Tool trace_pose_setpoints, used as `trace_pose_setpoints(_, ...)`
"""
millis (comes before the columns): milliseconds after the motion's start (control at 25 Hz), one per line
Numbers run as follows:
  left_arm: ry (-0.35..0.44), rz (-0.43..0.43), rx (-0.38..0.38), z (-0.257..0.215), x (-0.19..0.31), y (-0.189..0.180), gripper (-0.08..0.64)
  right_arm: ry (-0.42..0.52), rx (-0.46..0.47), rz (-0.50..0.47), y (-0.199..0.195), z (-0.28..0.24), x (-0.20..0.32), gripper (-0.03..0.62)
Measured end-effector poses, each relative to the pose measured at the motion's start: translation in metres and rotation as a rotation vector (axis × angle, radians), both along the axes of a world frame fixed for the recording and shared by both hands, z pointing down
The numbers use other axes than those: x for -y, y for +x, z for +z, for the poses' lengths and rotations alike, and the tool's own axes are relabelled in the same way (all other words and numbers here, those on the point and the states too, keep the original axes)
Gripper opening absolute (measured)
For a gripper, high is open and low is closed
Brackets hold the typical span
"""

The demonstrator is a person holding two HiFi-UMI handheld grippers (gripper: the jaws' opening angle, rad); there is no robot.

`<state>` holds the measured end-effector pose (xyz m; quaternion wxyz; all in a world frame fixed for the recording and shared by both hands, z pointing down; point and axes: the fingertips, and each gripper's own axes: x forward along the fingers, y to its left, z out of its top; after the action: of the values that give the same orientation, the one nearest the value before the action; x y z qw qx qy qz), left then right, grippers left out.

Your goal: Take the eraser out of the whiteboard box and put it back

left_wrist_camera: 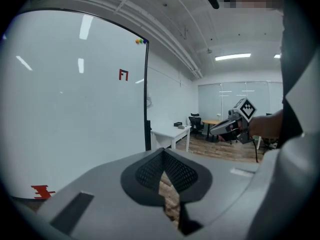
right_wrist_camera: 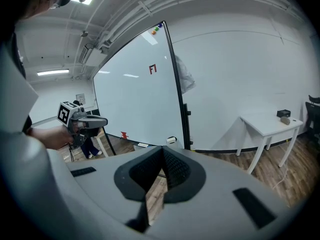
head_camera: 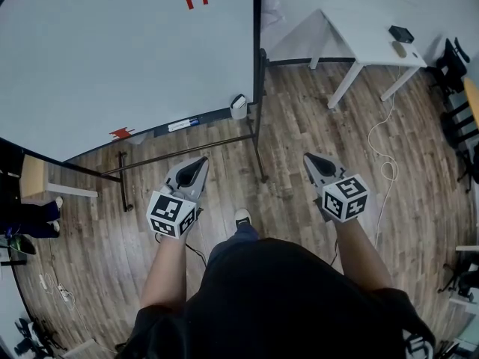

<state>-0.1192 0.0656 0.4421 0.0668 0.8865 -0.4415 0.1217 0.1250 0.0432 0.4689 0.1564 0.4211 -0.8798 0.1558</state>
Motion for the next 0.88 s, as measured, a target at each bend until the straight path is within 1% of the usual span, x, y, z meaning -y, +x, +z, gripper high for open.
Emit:
trace_pose_setpoints(360,-0.017,0.039,0.003,0.010,0.043,-0.008,0.011,-0.017,-0.009,0.014,-0.015,0.008,0.037,-0.006)
trace_pose_setpoints(480,-0.015,0.049,0.003,0.008,0.057,-0.013,0.011,-0.014,-0.013,0.016,-0.021,0.006,0.048,-0.006)
trace_pose_setpoints(640,-0.006,0.065,0.002,0.003,0.074,-0.019,0.011,0.012,-0.019,0.034,-0.028,-0.003,0.061,-0.006)
trace_pose_setpoints(880,0.004,0.078,-0.004,-0.002,0.093,-0.034,0.011,0.010,-0.031,0.035,-0.045,-0.007,0.076,-0.006)
